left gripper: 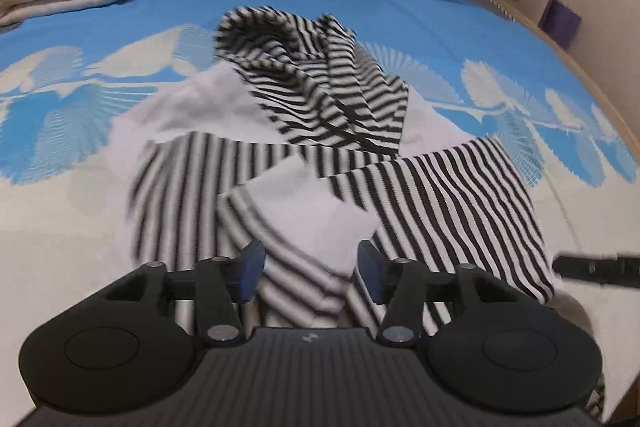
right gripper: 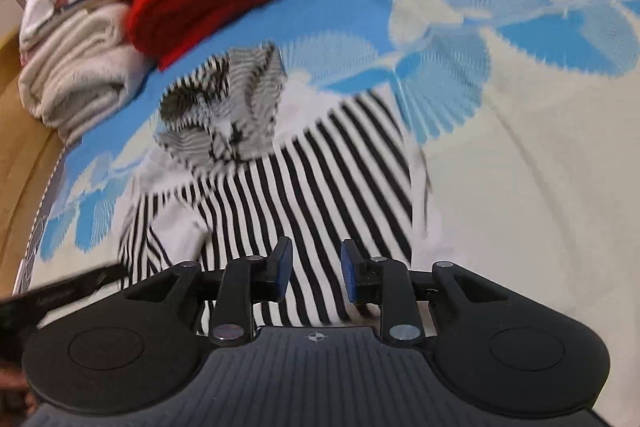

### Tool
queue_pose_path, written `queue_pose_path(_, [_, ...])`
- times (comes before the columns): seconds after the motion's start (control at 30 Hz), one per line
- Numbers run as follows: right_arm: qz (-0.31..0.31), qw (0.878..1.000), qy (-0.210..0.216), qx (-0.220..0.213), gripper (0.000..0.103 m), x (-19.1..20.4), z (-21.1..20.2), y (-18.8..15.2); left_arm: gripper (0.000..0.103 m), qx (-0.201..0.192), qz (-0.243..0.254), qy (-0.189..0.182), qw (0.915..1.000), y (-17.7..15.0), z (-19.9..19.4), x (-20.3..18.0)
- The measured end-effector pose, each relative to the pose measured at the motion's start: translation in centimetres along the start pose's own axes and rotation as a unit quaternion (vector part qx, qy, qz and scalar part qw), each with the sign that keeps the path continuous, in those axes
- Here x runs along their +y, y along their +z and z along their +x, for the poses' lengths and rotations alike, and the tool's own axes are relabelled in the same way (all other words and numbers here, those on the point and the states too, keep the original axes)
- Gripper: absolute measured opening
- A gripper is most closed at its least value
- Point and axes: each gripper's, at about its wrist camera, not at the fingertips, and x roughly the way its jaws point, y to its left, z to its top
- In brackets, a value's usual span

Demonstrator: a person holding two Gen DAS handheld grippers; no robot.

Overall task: Fold small clothes
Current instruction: 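Fold the held sleeve across the vest front with the right tool, release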

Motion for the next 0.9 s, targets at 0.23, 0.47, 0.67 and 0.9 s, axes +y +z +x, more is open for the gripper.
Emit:
queue_pose_path(0.23, [0.033, 0.996, -0.049, 0.064, 0.029, -2.4, 2.7, -0.6, 0.058, 0.033, 0.061, 0.033, 0.997, -0.5, 5.9, -1.8])
queue_pose_path(0.47, [0.023, 0.993, -0.079, 0.089, 0.028, -2.1, 3.9, -0.9, 0.028, 0.049, -0.139, 0.037, 0.9884, 0.1, 1.1, 6.5])
queue_pose_path(0.67, [0.002, 0.991, -0.1, 0.09, 0.029, -0.9, 4.6, -0.9, 0.053, 0.059, -0.224, -0.027, 0.9724, -1.2, -0.5, 12.3])
queue_pose_path(0.9, [0.0, 0.992, -0.097, 0.08, 0.028, 0.2, 4.2, -0.8, 0.034, 0.063, -0.243, -0.037, 0.9673, -1.2, -0.6, 13.8])
